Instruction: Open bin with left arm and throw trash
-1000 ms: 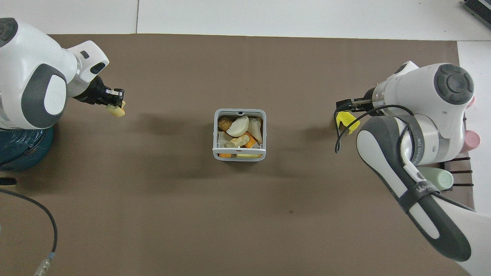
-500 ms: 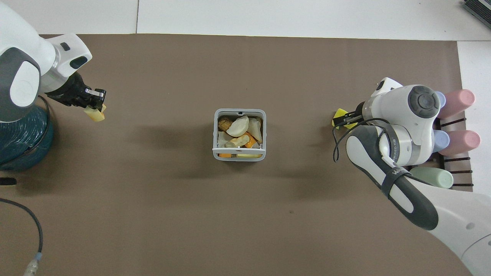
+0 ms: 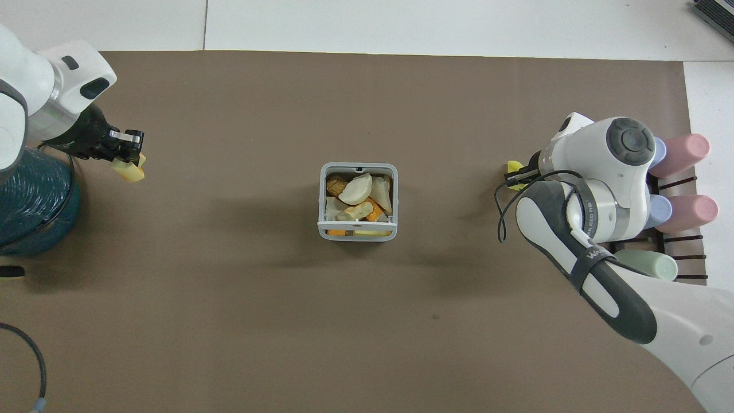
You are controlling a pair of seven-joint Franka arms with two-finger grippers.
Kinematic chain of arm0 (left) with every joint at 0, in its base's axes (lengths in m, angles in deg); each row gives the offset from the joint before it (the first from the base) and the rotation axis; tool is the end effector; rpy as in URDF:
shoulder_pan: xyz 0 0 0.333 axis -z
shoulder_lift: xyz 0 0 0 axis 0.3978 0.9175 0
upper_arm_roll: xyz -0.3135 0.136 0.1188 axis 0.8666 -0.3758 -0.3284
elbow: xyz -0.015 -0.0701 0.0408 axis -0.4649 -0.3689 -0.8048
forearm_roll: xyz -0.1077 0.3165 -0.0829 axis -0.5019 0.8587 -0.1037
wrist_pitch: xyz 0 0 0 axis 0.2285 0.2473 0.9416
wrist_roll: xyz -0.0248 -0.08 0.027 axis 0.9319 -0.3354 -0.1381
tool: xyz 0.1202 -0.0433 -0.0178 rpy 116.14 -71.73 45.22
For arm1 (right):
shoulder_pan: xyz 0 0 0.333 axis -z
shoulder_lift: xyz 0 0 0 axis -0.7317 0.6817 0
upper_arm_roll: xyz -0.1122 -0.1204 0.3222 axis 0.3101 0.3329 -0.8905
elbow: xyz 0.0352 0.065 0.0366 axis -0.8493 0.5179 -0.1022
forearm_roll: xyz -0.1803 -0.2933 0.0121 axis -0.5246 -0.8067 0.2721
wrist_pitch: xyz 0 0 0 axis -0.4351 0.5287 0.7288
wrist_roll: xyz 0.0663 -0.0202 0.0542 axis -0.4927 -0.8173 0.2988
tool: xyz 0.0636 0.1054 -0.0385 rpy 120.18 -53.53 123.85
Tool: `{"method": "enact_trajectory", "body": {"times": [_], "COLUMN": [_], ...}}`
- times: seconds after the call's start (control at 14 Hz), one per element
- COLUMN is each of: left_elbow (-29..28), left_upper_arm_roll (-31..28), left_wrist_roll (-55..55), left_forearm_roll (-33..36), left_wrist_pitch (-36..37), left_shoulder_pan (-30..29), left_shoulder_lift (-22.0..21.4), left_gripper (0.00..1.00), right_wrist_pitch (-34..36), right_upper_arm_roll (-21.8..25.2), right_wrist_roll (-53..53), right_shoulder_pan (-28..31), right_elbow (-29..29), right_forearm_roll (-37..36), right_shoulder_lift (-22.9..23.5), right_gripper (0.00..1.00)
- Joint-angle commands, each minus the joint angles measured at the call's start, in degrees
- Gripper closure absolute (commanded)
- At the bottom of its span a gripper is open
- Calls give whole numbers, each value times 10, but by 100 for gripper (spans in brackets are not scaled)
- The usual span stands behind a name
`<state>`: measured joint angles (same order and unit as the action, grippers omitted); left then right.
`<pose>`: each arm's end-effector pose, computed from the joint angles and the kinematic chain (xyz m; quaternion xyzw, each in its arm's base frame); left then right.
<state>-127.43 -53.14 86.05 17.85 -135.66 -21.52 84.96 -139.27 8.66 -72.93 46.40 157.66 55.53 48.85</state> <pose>0.5849 -0.0658 0.5646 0.9984 -0.0417 -0.0382 0.0025 0.6122 0.0490 0.3568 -0.9916 -0.1205 -0.0449 0.0133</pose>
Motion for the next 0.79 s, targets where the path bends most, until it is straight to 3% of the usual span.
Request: {"method": "enact_trajectory", "body": {"times": [0.0, 0.21, 0.71], "left_elbow": [-2, -2, -5], "left_upper_arm_roll": [4, 5, 6], "left_wrist_roll": [-39, -52, -102], "left_forearm_roll": [3, -15, -21], "left_wrist_pitch": [1, -8, -24], "left_shoulder_pan": [6, 12, 35], "left_shoulder_lift": [-10, -11, -13], "left_gripper": [100, 100, 100], "right_wrist_pitch": [41, 121, 198], "right_upper_arm_roll": [-6, -6, -7], "right_wrist_roll": [-33, -72, -230], "right_shoulder_pan": [2, 3, 2], "right_elbow": [-23, -72, -78], "right_forearm_roll": [-13, -5, 11], "right_shoulder_lift": [-11, -37, -155], "right_gripper": [100, 100, 100]}}
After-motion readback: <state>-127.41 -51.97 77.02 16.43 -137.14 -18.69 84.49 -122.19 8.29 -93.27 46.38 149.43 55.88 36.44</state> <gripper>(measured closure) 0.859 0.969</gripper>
